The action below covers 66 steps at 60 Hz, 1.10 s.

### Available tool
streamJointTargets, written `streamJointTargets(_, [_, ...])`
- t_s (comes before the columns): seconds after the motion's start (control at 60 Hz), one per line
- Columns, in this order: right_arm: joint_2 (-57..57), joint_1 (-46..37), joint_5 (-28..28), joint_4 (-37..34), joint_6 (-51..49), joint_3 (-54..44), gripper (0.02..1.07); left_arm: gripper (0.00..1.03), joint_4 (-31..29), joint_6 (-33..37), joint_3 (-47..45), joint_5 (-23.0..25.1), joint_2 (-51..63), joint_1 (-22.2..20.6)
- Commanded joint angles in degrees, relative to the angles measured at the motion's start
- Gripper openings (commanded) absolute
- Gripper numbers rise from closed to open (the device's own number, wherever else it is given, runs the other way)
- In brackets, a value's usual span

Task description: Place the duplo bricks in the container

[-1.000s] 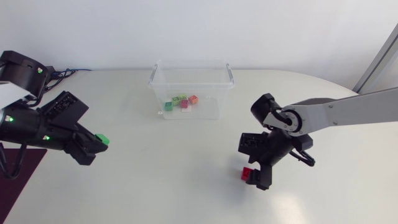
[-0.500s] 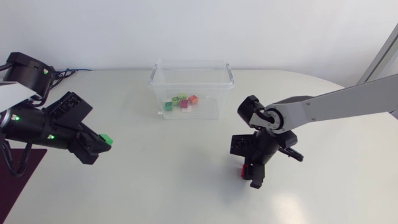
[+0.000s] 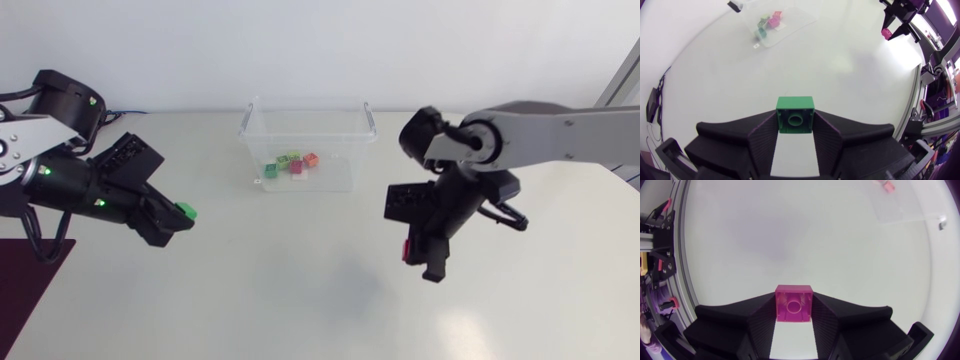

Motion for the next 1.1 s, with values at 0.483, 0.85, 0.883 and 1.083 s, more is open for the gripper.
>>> streamJointTargets(0.483, [-1.2, -0.1, -6.2, 1.8, 13.2, 16.8, 0.27, 0.27, 7.3, -11.6, 22.6, 0.6, 19.2, -6.3])
streamJointTargets(0.85, [4.6, -0.3, -6.9, 6.3, 21.2, 27.2, 0.28, 0.27, 10.7, -16.2, 39.8, 0.6, 33.9, -7.6])
streamJointTargets(0.883, [5.2, -0.4, -6.9, 6.8, 21.7, 27.9, 0.28, 0.27, 10.7, -16.3, 42.0, 0.6, 35.7, -7.8])
streamJointTargets(1.083, [8.6, -0.6, -6.9, 7.0, 23.2, 30.9, 0.28, 0.28, 10.4, -17.8, 50.8, 0.5, 42.5, -7.9])
